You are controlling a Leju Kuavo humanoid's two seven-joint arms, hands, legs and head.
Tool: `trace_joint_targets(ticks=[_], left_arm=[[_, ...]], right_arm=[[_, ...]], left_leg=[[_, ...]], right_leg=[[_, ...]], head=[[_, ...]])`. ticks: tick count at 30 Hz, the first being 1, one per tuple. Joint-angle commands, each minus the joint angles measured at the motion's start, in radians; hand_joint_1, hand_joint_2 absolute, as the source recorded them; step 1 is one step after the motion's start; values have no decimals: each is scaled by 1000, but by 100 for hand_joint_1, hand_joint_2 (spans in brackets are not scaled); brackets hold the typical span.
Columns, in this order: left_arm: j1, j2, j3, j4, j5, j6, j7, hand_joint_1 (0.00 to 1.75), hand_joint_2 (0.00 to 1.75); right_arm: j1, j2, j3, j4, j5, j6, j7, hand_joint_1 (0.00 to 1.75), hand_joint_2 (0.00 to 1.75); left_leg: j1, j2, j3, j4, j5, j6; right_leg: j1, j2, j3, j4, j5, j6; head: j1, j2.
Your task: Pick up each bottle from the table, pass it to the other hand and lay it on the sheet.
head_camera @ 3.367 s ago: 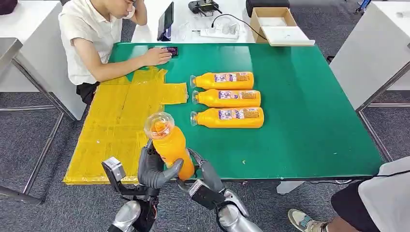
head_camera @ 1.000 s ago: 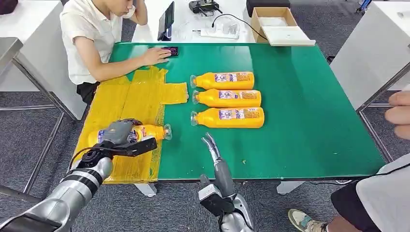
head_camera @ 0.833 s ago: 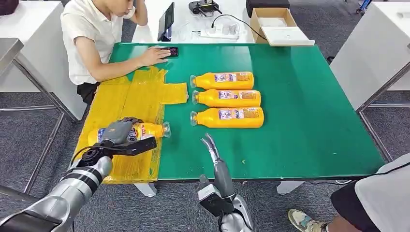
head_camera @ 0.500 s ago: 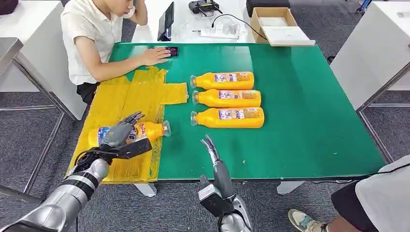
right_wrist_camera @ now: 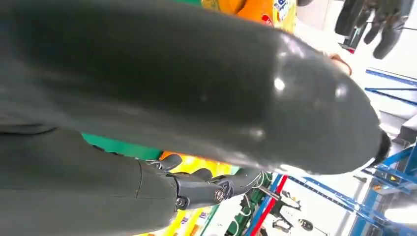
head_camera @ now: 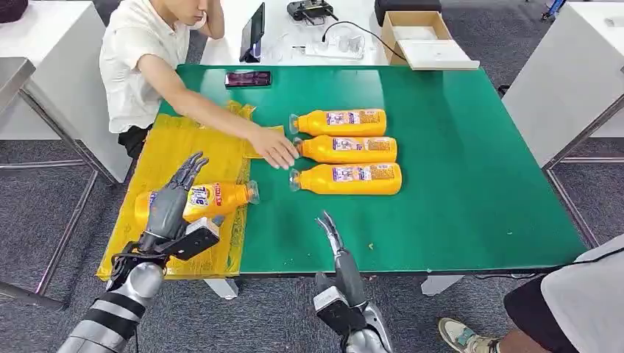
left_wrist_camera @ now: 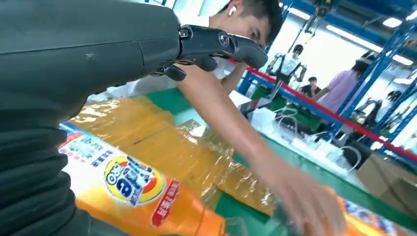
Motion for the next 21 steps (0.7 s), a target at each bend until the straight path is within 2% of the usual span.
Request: trace_joint_targets(ticks=[1, 3, 5, 8, 11, 13, 14, 17, 19, 21], left_arm=[[5, 8, 19, -40, 1, -1, 1, 0, 175], [27, -18, 47, -79, 81, 20, -67, 0, 175], [83, -60, 68, -201, 178, 38, -127, 0, 175], [118, -81, 40, -308, 181, 92, -131, 0, 175], [133, -98, 12, -348, 285, 55, -129, 0, 175], [148, -122, 8, -358, 341, 47, -141, 0, 175], [159, -133, 8, -364, 383, 40, -147, 0, 175], [202, -166, 22, -380, 470, 43, -139, 0, 175], [217, -174, 28, -371, 476, 59, -133, 0, 175], [226, -183, 34, -358, 481, 58, -129, 0, 175]], right_arm=[[-16, -7, -23, 45, -3, -1, -3, 0, 0], [-17, -6, -24, 48, -4, -4, -5, 0, 0], [-19, -8, -24, 56, -7, -11, -9, 0, 0], [-19, -10, -23, 60, -13, -20, -14, 0, 0], [-17, -21, -18, 55, 5, -49, -31, 0, 0], [-17, -49, -26, 50, 76, -141, -27, 0, 0], [-19, -68, -40, 51, 126, -211, -3, 0, 175], [-40, -137, -117, 70, 278, -356, 129, 0, 175], [-50, -172, -168, 60, 396, -394, 212, 0, 175], [-60, -182, -212, 68, 482, -375, 275, 0, 175]], left_leg=[[1, 1, 3, 0, -1, -2], [1, 0, 1, 0, 0, -1], [1, 1, 2, -1, -1, -1], [1, 1, 2, 0, -1, -1], [1, -2, 1, 0, -1, -1], [1, -1, 1, 0, -1, -1], [0, -1, 1, 0, -1, -1], [0, -2, 2, -1, 0, 0], [-1, -2, 3, -1, -1, 0], [-1, -1, 1, -1, 0, 0]], right_leg=[[1, -1, 3, -1, -1, -2], [1, -1, 2, -1, 0, -1], [1, 0, 3, -1, -1, -1], [1, -1, 2, -1, -1, -1], [1, -3, 2, -1, -1, -1], [1, -2, 3, -1, -1, -1], [0, -2, 2, -1, -1, -1], [0, -4, 3, -3, -1, -1], [0, -4, 4, -3, -1, -1], [-1, -2, 2, -2, 0, 0]], head=[[0, 0], [0, 0], [0, 0], [0, 0], [0, 0], [0, 0], [0, 0], [0, 0], [0, 0], [0, 0]])
